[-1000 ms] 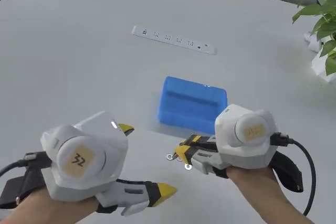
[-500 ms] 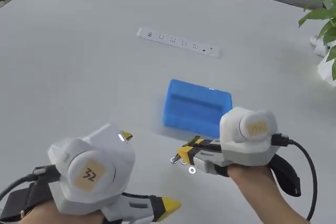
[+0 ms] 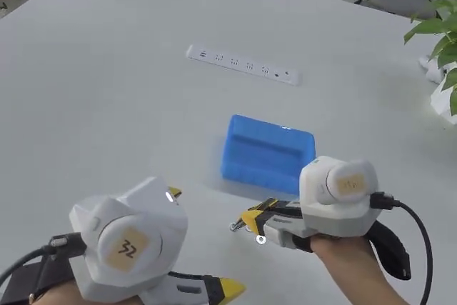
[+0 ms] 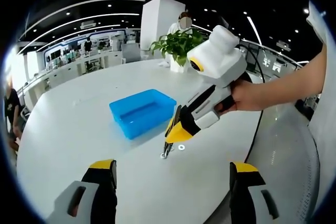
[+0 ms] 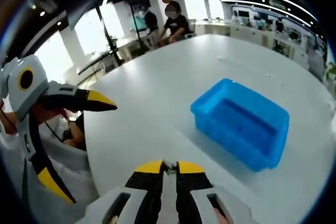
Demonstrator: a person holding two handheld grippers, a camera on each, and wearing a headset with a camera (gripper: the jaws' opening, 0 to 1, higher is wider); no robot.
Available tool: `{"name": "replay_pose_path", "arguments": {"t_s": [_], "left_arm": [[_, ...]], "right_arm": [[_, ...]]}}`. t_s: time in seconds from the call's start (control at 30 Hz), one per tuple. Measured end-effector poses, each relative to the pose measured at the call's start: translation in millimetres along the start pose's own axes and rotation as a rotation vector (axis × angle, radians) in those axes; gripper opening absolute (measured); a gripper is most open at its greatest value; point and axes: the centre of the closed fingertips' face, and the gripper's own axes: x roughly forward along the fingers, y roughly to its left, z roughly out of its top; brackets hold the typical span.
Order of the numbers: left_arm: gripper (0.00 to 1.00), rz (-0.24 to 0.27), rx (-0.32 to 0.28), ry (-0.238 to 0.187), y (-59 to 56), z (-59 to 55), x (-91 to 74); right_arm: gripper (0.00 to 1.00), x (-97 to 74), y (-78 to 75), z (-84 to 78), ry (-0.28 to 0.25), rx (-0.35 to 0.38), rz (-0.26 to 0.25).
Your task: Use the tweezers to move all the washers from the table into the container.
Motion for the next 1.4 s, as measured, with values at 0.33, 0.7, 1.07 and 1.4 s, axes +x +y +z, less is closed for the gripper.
{"name": "replay_pose_path", "arguments": {"t_s": [0.33,0.7,1.07,1.4], "left_arm": [[0.9,0.012,0.001,0.01,2.0,-5.2,-2.4],[0.91,0.028,-0.003,0.016,4.6,-6.6,-3.8],[0.9,0.03,0.017,0.013,6.2,-5.3,-8.1],[0.96,0.047,0.03,0.017,7.1,-2.6,-12.6]], "right_arm": [[0.05,2.2,2.5,-0.8,0.014,-0.03,-0.006],[0.04,5.6,6.0,1.8,0.028,-0.097,-0.05],[0.04,-3.3,7.2,8.8,0.02,-0.109,-0.055],[0.04,-24.7,-0.6,33.7,-0.028,-0.143,-0.085]]}}
